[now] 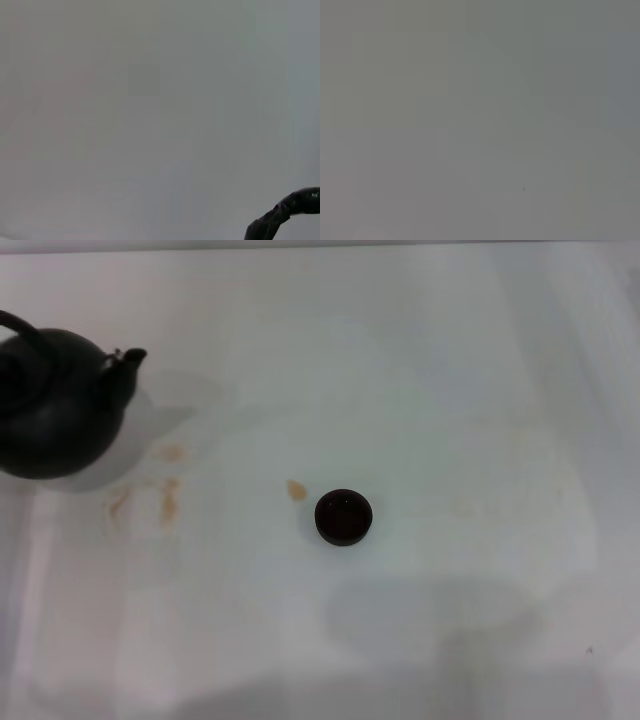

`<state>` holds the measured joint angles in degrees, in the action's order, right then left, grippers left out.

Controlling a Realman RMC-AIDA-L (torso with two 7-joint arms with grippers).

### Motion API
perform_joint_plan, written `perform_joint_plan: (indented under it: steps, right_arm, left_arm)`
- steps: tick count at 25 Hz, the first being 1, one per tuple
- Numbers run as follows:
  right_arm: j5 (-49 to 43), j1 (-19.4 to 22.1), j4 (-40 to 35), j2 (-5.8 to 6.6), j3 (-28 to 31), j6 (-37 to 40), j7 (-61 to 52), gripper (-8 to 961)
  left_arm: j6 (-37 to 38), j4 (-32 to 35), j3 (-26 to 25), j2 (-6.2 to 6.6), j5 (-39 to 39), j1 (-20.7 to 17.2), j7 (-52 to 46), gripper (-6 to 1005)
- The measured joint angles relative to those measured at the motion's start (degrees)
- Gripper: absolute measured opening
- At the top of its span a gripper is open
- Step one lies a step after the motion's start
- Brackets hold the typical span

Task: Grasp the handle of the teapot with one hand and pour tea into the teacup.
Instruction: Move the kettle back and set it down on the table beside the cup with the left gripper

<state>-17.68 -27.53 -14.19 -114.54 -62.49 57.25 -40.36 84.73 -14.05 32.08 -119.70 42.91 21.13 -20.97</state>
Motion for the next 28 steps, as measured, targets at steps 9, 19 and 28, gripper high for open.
perform_joint_plan:
  steps: [9, 19, 28]
  right_arm:
    - [-0.1, -1.4, -0.6, 0.27, 0.0, -1.0, 0.2, 812]
    - [-0.1, -2.9, -0.7, 0.29, -0.1, -2.8, 0.9, 812]
    - [0.3, -3.1, -0.7, 0.60, 0.0, -3.4, 1.0, 812]
  left_arm:
    - [-1.1, -0.3, -0.1, -0.01, 8.6, 0.9, 0.3, 112]
    - [-0.5, -2.0, -0.2, -0.18, 15.8, 0.0, 6.9, 112]
    - [3.0, -2.6, -0.2, -0.18, 15.9, -3.1, 7.4, 112]
